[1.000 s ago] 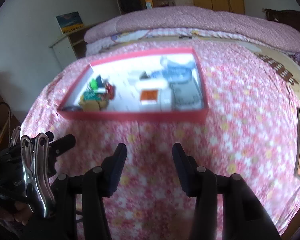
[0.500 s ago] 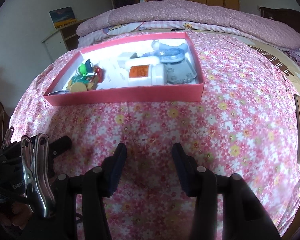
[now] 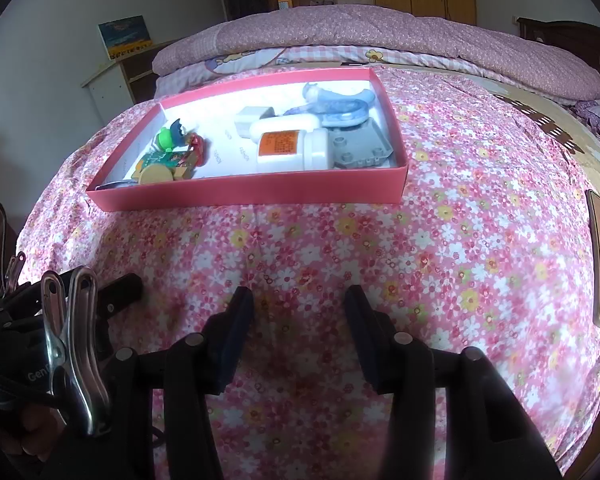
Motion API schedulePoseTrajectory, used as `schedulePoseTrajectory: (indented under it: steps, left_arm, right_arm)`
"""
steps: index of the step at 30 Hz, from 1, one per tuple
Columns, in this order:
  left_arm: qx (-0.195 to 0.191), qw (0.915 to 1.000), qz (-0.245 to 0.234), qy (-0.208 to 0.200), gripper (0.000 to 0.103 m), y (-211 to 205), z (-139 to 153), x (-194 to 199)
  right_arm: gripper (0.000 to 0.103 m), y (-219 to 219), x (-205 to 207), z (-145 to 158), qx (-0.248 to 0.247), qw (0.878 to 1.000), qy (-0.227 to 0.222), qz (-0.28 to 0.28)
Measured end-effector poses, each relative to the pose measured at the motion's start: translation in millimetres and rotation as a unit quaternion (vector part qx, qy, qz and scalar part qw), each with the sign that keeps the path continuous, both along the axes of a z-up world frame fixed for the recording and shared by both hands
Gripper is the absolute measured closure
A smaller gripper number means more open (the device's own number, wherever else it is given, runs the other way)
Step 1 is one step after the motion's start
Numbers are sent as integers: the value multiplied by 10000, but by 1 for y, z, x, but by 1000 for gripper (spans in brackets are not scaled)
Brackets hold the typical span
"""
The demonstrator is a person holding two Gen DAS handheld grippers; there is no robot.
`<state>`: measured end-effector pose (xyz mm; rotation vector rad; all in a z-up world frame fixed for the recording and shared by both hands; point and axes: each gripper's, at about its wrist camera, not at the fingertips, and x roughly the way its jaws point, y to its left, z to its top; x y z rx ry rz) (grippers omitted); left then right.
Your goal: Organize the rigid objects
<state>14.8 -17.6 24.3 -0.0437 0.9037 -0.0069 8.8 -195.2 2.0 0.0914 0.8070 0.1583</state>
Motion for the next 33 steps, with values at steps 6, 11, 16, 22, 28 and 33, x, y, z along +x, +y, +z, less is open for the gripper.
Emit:
schedulePoseTrajectory:
  steps: [6,11,16,22,28,33]
  left_arm:
    - [-15,10000,15,13,30,1,0,0]
    - [-58,10000,39,27,30,4,0,1]
    - [-68,10000,46,20,30,4,0,0]
    - [-80,10000,55,10,30,4,0,-1]
    - [-77,10000,54,12,30,4,-1,0]
    - [-70,10000,51,10,30,3,-1,0]
  right_arm:
    - [54,0,0,0,9,10000,-14,-9]
    - [54,0,0,0,11,10000,-15,-8]
    - [54,0,0,0,14,10000,-18,-9]
    - [54,-1,0,0,5,10000,-23,-12]
    - [54,-1,-1,0,6,10000,-24,-13]
    - [54,-1,-1,0,7,10000,-26,-13]
